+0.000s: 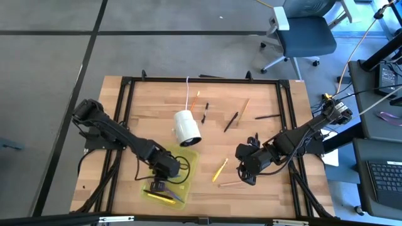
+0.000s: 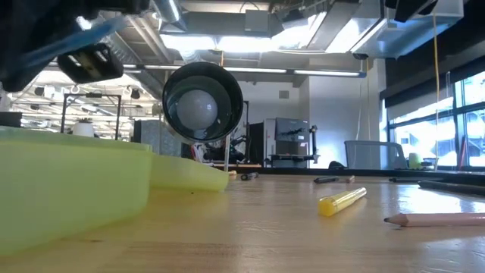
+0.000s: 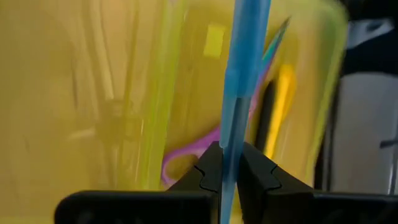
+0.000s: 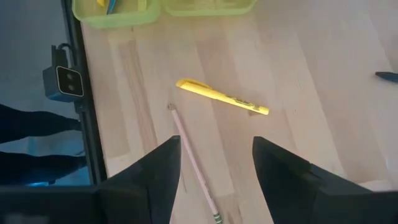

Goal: Pick & place school supplies into a supply box
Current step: Put the blue pen into the supply box

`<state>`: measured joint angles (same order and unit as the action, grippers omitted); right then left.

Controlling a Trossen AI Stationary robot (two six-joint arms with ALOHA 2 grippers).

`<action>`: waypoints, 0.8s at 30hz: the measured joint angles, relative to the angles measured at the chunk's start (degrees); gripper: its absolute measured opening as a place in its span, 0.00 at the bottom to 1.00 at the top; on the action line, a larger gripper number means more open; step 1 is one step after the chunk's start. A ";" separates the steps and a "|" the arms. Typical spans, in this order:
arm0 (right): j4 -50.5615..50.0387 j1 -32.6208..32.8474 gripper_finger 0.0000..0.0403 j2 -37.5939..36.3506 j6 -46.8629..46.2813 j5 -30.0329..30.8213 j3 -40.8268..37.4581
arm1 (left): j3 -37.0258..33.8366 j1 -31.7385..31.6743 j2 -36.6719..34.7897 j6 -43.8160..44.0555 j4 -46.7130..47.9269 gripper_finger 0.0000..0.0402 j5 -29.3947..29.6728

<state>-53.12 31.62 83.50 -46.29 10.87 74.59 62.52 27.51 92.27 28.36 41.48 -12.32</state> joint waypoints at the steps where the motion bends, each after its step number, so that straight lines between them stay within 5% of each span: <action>1: 0.00 0.00 0.50 0.00 -0.06 0.02 0.00 | 0.48 -0.02 0.96 0.00 1.24 0.03 -0.17; 24: -7.80 0.09 0.50 16.99 1.33 -8.47 0.00 | 10.40 0.28 15.68 -8.61 11.61 0.04 -6.48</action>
<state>-60.92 31.70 100.50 -44.95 2.40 74.59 72.93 27.79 107.95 19.75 53.09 -18.80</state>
